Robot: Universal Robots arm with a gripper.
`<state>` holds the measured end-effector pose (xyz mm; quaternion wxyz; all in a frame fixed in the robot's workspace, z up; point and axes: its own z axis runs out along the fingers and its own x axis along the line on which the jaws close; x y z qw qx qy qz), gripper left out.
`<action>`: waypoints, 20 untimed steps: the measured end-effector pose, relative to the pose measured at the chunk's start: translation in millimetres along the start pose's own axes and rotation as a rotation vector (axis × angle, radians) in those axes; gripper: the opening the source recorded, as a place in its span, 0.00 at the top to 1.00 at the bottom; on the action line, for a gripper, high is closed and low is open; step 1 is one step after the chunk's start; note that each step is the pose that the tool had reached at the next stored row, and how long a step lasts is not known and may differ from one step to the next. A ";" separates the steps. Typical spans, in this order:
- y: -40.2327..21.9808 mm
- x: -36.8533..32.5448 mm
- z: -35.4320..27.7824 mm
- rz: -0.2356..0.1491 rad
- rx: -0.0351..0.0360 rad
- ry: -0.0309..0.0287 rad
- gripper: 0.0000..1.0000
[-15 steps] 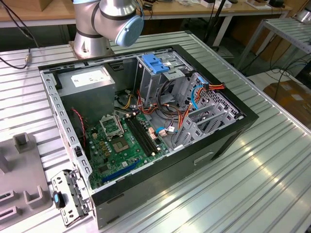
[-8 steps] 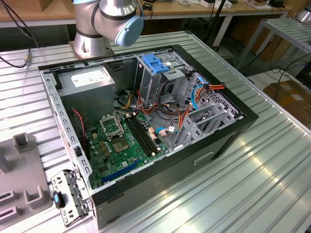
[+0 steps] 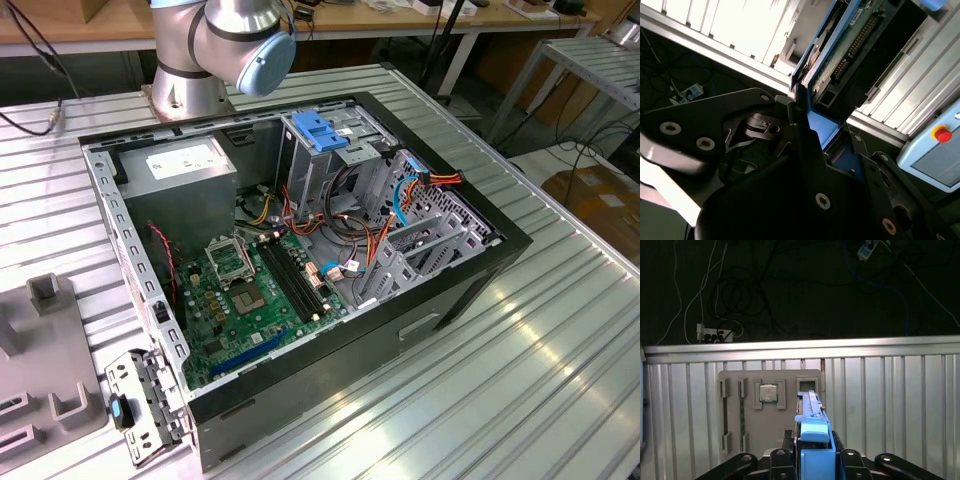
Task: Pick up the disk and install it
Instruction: 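Pick up the disk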
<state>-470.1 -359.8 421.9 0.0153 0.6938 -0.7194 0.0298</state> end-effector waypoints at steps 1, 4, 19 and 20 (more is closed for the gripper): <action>0.0 0.1 -2.0 0.000 0.0000 0.0000 0.63; -0.1 0.3 -5.2 0.000 0.0000 0.0000 0.63; -0.5 1.6 -25.5 0.000 0.0001 -0.0001 0.63; -0.6 1.7 -26.5 0.000 0.0001 -0.0001 0.63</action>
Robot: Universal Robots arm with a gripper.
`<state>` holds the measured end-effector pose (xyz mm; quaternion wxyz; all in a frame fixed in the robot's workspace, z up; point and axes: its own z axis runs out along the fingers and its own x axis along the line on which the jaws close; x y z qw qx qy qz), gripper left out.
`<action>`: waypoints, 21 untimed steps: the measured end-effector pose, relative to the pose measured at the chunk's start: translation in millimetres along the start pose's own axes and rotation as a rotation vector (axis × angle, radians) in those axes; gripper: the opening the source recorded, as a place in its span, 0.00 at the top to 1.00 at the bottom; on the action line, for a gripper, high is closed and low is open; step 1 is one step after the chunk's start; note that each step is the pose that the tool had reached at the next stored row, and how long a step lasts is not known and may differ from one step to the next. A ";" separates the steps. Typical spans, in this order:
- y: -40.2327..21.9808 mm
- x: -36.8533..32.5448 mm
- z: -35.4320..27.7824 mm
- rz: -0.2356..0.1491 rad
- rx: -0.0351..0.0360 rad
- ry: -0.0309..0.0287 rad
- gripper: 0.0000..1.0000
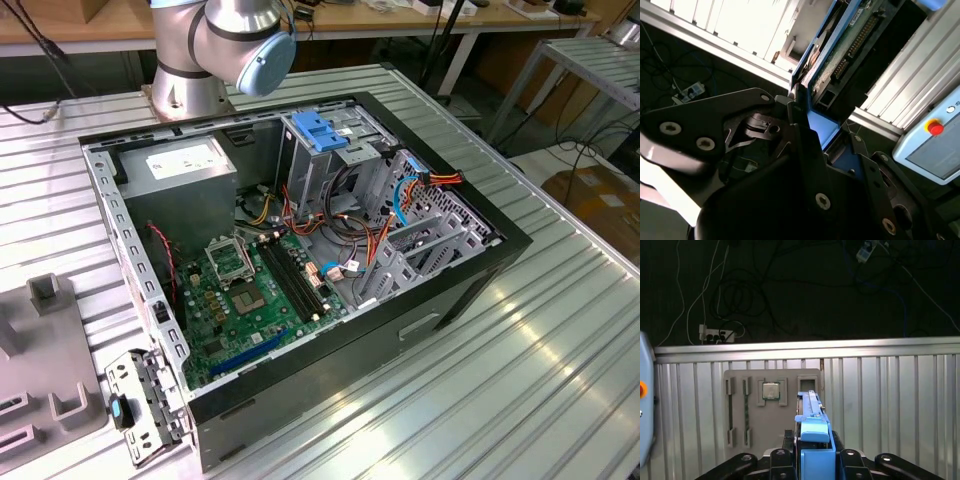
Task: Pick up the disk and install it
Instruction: 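Pick up the disk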
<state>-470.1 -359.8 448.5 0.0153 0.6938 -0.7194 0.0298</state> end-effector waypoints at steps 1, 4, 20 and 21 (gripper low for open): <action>0.0 0.1 -1.4 0.000 -0.0001 -0.0001 0.63; -0.1 0.4 -5.9 0.000 -0.0001 -0.0001 0.63; -3.6 0.8 -15.2 0.000 -0.0002 -0.0009 0.63; -5.1 0.8 -15.2 0.000 -0.0001 -0.0009 0.63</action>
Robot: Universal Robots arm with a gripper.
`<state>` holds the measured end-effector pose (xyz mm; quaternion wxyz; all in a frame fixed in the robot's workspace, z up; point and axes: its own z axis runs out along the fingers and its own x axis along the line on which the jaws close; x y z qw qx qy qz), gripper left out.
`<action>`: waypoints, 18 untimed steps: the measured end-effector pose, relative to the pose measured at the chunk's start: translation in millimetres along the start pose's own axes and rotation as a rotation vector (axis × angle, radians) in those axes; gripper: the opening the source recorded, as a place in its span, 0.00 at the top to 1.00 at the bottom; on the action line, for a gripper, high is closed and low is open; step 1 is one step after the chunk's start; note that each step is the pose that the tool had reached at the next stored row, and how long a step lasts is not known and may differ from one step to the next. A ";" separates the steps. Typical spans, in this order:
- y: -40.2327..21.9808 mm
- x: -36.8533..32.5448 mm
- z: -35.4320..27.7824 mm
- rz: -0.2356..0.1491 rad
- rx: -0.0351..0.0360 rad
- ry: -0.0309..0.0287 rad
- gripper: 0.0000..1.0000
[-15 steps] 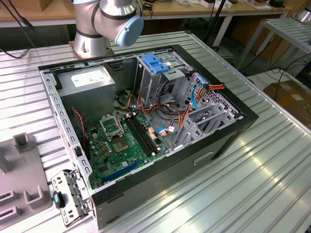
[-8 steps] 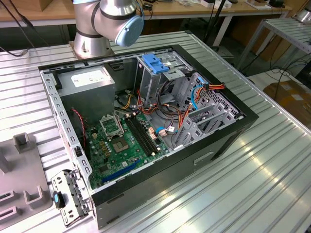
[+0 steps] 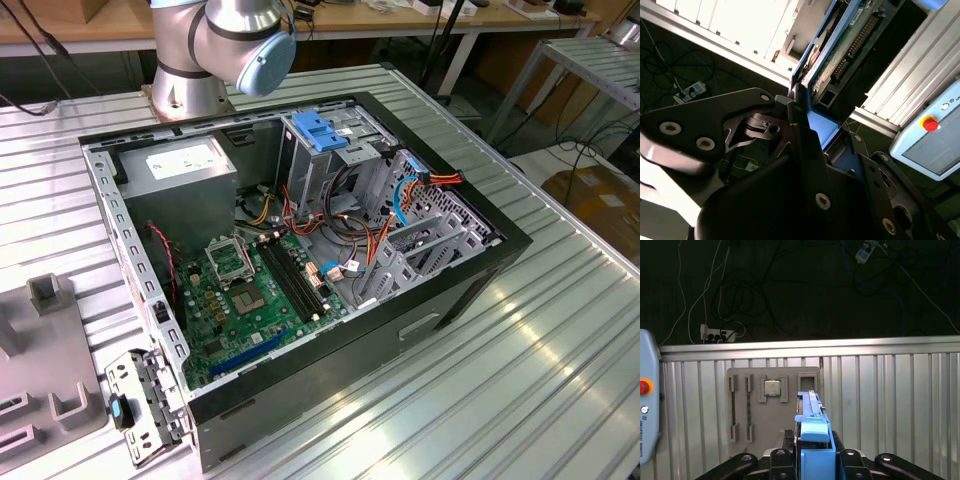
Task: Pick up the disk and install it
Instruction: 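Pick up the disk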
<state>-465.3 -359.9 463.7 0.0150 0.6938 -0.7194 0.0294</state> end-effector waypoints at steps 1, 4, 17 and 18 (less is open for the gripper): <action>-1.5 -0.1 0.0 0.000 0.0000 0.0000 0.63; -4.0 -0.2 0.1 0.000 0.0000 0.0000 0.63; -14.5 -0.6 0.3 0.000 0.0000 0.0000 0.63; -15.2 -0.6 0.3 0.000 0.0000 0.0000 0.63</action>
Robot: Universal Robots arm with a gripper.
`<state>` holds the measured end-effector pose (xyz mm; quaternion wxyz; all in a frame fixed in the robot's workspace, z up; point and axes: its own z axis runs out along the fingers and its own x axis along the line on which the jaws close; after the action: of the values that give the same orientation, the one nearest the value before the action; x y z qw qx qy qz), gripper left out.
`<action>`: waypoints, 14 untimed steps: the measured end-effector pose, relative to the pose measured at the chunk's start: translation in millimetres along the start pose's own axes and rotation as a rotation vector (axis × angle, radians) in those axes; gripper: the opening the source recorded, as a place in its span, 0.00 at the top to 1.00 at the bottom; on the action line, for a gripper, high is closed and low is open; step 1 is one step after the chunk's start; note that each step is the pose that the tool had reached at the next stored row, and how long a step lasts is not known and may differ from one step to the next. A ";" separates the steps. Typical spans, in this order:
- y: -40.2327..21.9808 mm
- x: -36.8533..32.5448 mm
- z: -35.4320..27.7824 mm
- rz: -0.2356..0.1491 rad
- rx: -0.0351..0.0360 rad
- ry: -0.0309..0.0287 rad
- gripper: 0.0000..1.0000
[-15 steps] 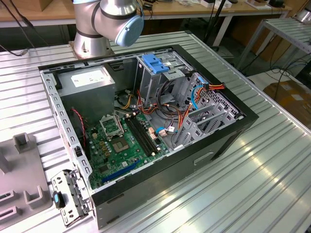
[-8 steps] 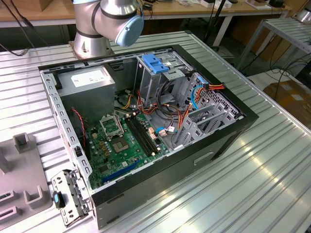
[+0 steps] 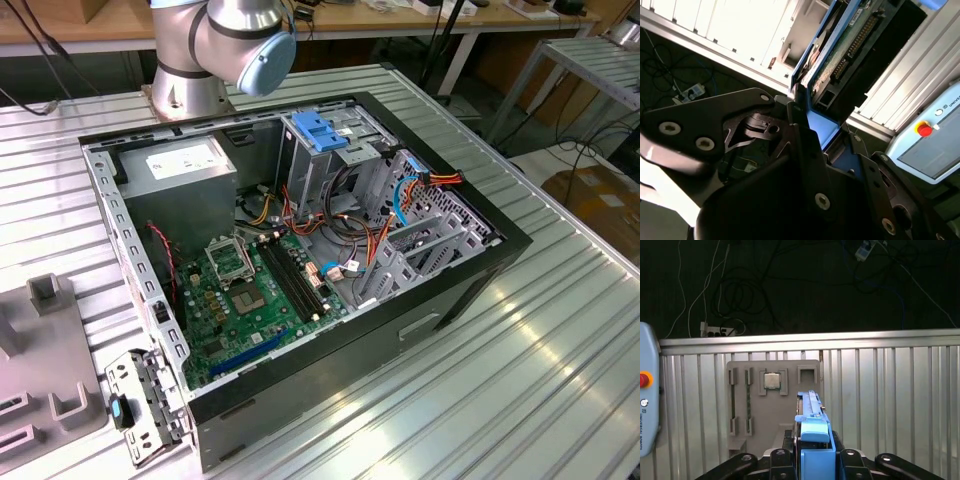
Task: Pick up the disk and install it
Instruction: 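Pick up the disk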
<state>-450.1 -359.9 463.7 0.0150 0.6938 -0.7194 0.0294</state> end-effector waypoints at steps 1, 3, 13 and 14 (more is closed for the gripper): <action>-1.0 0.0 0.1 0.000 0.0001 0.0000 0.63; -3.0 -0.2 0.0 0.000 0.0000 0.0000 0.63; -11.8 -0.5 -0.1 0.000 -0.0001 0.0001 0.63; -12.0 -0.3 -1.2 0.000 0.0001 -0.0001 0.63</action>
<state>-438.2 -359.9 465.2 0.0149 0.6938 -0.7194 0.0294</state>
